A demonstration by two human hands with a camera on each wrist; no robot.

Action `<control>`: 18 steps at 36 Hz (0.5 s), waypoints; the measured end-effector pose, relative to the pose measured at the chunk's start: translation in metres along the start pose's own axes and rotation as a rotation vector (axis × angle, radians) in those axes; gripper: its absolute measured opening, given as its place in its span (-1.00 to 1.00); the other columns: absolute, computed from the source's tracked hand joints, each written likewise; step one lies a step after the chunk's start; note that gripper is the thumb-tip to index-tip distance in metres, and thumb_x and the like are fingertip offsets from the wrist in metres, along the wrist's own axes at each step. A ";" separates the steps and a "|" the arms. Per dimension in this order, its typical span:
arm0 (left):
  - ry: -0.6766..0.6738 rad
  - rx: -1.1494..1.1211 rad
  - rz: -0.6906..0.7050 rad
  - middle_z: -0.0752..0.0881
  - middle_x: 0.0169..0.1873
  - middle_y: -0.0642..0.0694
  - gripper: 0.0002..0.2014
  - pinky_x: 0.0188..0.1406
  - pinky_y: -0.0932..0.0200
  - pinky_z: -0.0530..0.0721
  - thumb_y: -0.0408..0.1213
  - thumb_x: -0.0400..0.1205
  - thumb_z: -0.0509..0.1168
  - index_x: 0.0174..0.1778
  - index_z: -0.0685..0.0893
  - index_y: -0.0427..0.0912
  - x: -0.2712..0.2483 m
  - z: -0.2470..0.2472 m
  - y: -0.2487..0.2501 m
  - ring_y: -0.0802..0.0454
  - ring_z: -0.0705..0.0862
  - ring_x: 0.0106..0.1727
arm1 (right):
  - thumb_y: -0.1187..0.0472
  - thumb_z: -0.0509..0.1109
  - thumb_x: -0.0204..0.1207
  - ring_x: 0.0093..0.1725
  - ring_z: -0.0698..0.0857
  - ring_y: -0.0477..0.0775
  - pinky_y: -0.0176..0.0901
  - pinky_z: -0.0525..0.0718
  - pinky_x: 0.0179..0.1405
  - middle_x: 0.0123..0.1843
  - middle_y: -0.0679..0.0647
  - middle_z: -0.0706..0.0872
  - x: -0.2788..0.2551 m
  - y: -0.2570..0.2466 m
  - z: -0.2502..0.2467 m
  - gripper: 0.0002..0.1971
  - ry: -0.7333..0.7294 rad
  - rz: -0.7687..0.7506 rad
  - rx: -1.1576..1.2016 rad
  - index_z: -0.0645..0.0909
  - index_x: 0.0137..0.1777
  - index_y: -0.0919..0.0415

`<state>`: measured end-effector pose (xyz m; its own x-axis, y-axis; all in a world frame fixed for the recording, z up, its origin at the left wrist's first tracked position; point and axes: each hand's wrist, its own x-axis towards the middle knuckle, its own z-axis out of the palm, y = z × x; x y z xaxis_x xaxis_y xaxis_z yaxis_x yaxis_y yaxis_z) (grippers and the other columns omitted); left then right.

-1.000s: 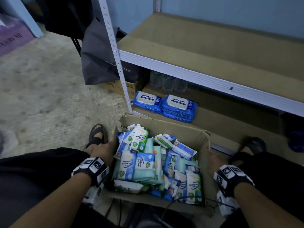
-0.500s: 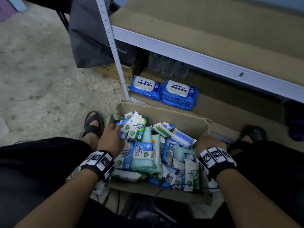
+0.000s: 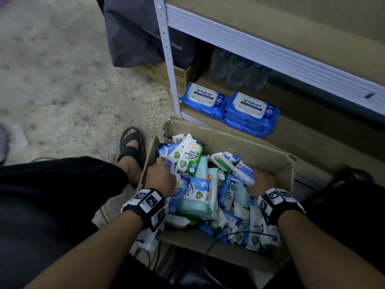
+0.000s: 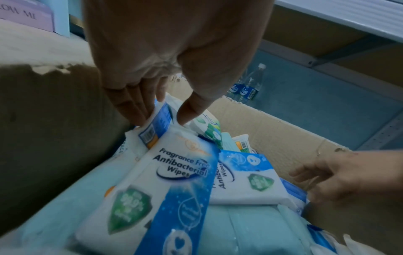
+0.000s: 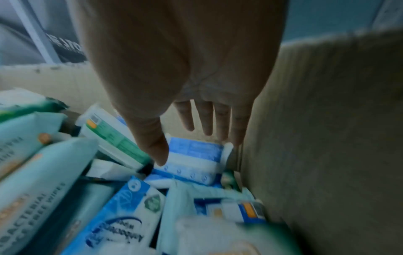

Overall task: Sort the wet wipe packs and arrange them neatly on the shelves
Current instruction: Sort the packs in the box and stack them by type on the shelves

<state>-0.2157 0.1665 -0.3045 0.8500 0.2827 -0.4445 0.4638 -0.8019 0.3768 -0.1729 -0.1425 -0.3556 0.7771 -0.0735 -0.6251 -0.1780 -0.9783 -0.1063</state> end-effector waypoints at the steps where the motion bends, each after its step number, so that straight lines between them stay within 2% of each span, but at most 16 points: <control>1: 0.012 -0.013 -0.006 0.62 0.23 -0.39 -0.51 0.15 -0.08 0.56 -0.35 0.58 0.32 0.42 0.38 -0.34 -0.001 0.001 0.002 -0.36 0.61 0.22 | 0.01 0.53 0.44 0.36 0.61 0.28 0.02 0.62 0.26 0.43 0.20 0.59 0.005 0.004 0.005 -0.32 -0.017 0.026 -0.009 0.40 0.51 0.17; 3: 0.031 -0.062 -0.032 0.57 0.28 -0.38 -0.50 0.22 -0.08 0.52 -0.32 0.59 0.34 0.43 0.39 -0.37 -0.002 0.005 0.004 -0.35 0.58 0.28 | 0.01 0.56 0.43 0.43 0.55 0.29 0.04 0.59 0.32 0.54 0.23 0.48 0.011 0.010 0.015 -0.16 -0.039 0.049 0.001 0.23 0.63 0.18; 5: 0.041 -0.084 -0.048 0.56 0.24 -0.37 -0.54 0.23 -0.08 0.51 -0.22 0.62 0.34 0.37 0.46 -0.37 -0.002 0.009 0.006 -0.35 0.57 0.26 | 0.03 0.57 0.44 0.49 0.47 0.31 0.05 0.52 0.40 0.59 0.24 0.39 0.017 0.014 0.021 -0.11 -0.047 0.075 -0.024 0.16 0.66 0.19; 7: 0.022 -0.075 -0.055 0.56 0.19 -0.35 -0.59 0.22 -0.07 0.54 -0.14 0.62 0.35 0.28 0.54 -0.33 -0.001 0.012 0.007 -0.33 0.57 0.19 | 0.02 0.54 0.44 0.49 0.41 0.33 0.08 0.45 0.44 0.52 0.26 0.40 0.018 0.012 0.017 -0.26 -0.032 0.129 -0.078 0.27 0.54 0.15; 10: 0.003 -0.096 -0.056 0.53 0.19 -0.31 -0.60 0.26 -0.06 0.52 -0.09 0.59 0.38 0.21 0.56 -0.31 -0.003 0.013 0.009 -0.30 0.54 0.21 | -0.02 0.40 0.52 0.36 0.48 0.33 0.13 0.52 0.36 0.38 0.25 0.51 0.026 0.014 0.018 -0.54 -0.059 0.148 -0.086 0.43 0.37 0.08; 12: 0.005 -0.087 -0.042 0.50 0.23 -0.28 -0.58 0.31 -0.09 0.49 -0.05 0.63 0.30 0.26 0.53 -0.29 -0.007 0.012 0.013 -0.30 0.51 0.25 | -0.09 0.28 0.50 0.25 0.51 0.33 0.17 0.57 0.29 0.26 0.23 0.60 0.036 0.018 0.027 -0.56 -0.066 0.125 -0.097 0.53 0.34 0.04; 14: -0.004 -0.101 0.017 0.52 0.22 -0.30 -0.63 0.29 -0.13 0.48 -0.09 0.67 0.19 0.24 0.51 -0.31 -0.011 0.011 0.016 -0.29 0.50 0.25 | -0.11 0.32 0.51 0.30 0.49 0.34 0.16 0.57 0.29 0.31 0.25 0.54 0.036 0.015 0.031 -0.53 -0.084 0.120 -0.109 0.51 0.35 0.11; 16: -0.028 -0.153 0.047 0.57 0.18 -0.32 -0.75 0.22 -0.13 0.50 -0.22 0.73 0.16 0.20 0.50 -0.32 -0.014 0.011 0.020 -0.28 0.53 0.22 | -0.01 0.43 0.54 0.36 0.53 0.30 0.07 0.60 0.26 0.40 0.26 0.49 0.029 0.007 0.029 -0.46 -0.141 0.140 -0.080 0.40 0.42 0.21; 18: -0.052 -0.208 0.016 0.66 0.13 -0.31 -0.82 0.13 -0.11 0.57 -0.25 0.74 0.15 0.19 0.46 -0.25 -0.015 0.011 0.022 -0.28 0.62 0.14 | 0.08 0.48 0.54 0.35 0.58 0.27 0.00 0.63 0.19 0.43 0.28 0.51 0.030 0.004 0.033 -0.38 -0.172 0.150 -0.024 0.31 0.49 0.29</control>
<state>-0.2213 0.1387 -0.2988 0.8459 0.2392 -0.4768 0.4968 -0.6786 0.5410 -0.1707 -0.1426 -0.4001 0.6278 -0.1865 -0.7557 -0.2677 -0.9634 0.0154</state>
